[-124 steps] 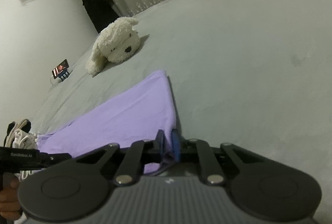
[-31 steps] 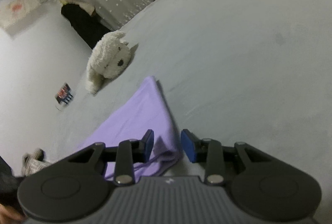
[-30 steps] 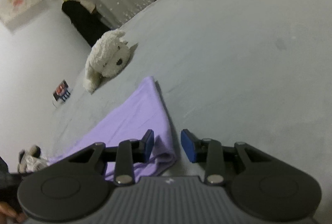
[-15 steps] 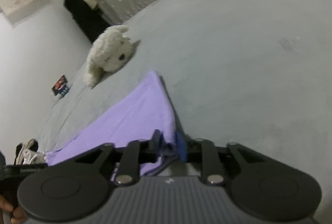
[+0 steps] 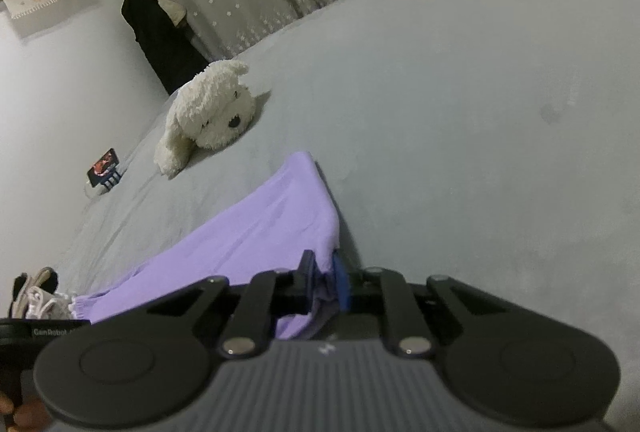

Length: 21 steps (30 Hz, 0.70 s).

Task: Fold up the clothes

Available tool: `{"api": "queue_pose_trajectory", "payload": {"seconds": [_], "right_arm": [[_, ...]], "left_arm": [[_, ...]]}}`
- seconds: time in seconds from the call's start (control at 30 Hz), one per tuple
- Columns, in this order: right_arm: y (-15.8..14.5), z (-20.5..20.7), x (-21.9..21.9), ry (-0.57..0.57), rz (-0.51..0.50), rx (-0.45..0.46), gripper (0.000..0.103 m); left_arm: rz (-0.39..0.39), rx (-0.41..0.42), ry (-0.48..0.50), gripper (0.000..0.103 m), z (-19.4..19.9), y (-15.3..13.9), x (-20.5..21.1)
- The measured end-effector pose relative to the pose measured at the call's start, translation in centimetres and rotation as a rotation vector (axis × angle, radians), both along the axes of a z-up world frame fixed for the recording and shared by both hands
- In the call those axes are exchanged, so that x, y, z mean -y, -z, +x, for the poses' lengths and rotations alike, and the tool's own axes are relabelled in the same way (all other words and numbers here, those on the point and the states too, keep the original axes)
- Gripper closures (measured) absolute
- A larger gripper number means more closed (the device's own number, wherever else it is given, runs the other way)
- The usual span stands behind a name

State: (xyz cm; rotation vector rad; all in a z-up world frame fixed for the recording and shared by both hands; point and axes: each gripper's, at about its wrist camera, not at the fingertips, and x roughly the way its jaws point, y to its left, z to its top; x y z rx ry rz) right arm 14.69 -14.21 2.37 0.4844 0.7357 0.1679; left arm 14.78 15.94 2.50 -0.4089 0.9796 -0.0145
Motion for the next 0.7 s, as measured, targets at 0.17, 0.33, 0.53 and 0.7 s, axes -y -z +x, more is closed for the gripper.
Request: {"api": "queue_pose_trajectory", "payload": {"seconds": [0.17, 0.33, 0.53, 0.7], "right_arm": [[-1.6, -0.5, -1.8, 0.006, -0.117, 0.053, 0.092], [-3.3, -0.9, -4.2, -0.011, -0.240, 0.128, 0.092], [-5.1, -1.4, -9.3, -0.089, -0.381, 0.249, 0.092], [-5.5, -2.1, -15.9, -0.223, -0.477, 0.337, 0.092]], "left_arm": [[-0.025, -0.009, -0.005, 0.076, 0.1, -0.1, -0.5], [-0.099, 0.018, -0.044, 0.075, -0.1, -1.2, -2.9], [-0.235, 0.038, -0.181, 0.075, -0.4, -1.6, -8.2], [-0.317, 0.066, -0.212, 0.075, -0.7, -1.4, -9.8]]}}
